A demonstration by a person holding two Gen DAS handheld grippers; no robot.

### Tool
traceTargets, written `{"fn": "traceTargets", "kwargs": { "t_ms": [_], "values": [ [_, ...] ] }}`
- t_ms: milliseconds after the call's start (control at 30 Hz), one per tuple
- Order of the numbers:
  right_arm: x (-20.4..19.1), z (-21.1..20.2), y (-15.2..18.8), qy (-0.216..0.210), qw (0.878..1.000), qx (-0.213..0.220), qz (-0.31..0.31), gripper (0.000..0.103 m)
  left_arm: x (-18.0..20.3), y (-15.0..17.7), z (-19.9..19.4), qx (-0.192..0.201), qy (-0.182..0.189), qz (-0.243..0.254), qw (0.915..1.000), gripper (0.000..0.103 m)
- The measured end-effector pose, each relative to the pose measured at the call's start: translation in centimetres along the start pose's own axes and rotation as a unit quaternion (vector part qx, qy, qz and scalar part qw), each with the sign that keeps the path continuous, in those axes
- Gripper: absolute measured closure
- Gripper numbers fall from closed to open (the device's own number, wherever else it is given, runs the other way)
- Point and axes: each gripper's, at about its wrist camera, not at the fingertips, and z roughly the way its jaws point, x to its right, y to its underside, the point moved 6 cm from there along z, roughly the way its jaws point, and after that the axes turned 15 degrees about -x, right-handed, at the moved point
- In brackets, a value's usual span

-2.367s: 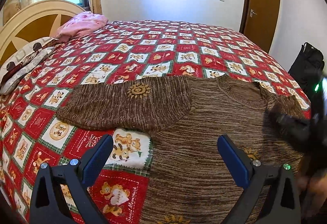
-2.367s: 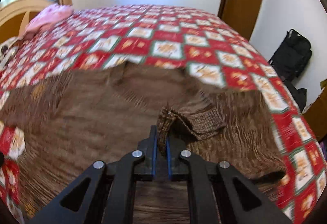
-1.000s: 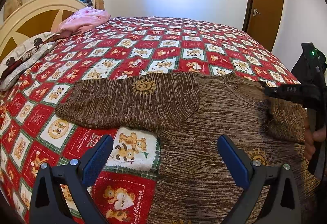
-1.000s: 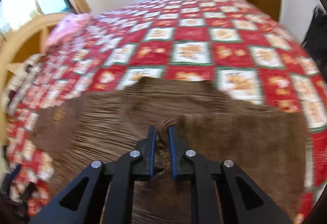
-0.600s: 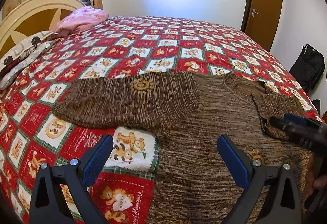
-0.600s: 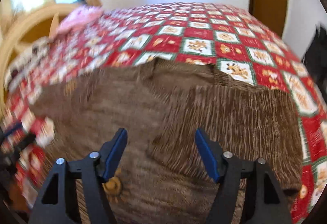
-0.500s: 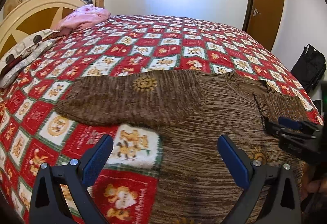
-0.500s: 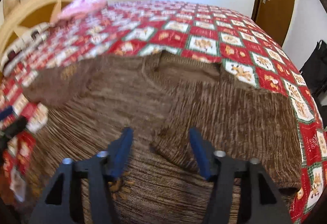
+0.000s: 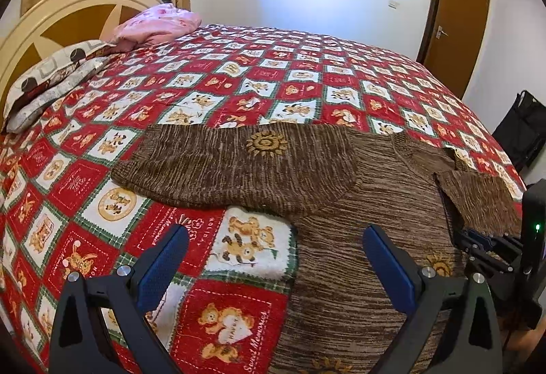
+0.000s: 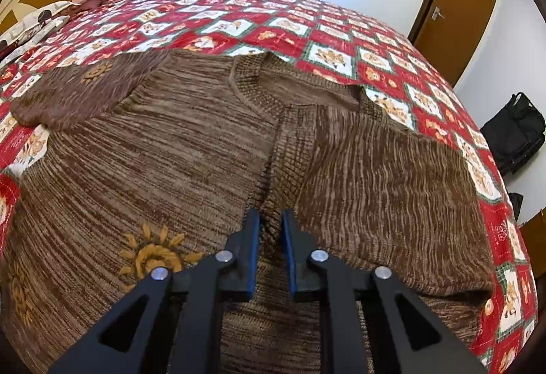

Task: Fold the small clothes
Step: 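Fold the held sleeve across the sweater body with the right gripper, release, then grasp the other sleeve cuff with the left gripper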

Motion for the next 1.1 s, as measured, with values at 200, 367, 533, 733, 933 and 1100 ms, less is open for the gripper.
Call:
{"fn": "traceTargets", "kwargs": {
  "t_ms": [200,367,533,733,933,1100],
  "values": [
    [3.3,-5.3,0.2,-0.06,0.992,0.077,0.08,0.056,-0.7,-0.1,-0.7,0.017,-0.02,0.006,0.9996,0.001],
    [11.2,-6.9,2.4,0.007,0.979,0.078,0.189,0.074,-3.7,-0.6,0.0,0.012,-0.042,-0.025,0.9987,0.001],
    [15.7,-2.9,5.7,0.046,0.971,-0.005,0.235,0.081,-9.0,-1.5,-0.1,0.018,-0.081,-0.076,0.9937,0.001],
    [16.0,-2.3,6.7,0.053,0.971,0.0,0.235,0.079,-17.7,-1.7,-0.6,0.02,-0.09,-0.173,0.9805,0.001],
    [13.8,-7.7,4.7,0.049,0.97,0.11,0.209,0.036,-20.2,-2.5,1.8,0.001,-0.041,-0.218,0.975,0.001],
    [10.4,-10.5,3.1,0.044,0.975,0.144,0.163,0.036,-18.2,-3.6,6.0,-0.04,0.016,-0.235,0.971,0.001]
  ]
}}
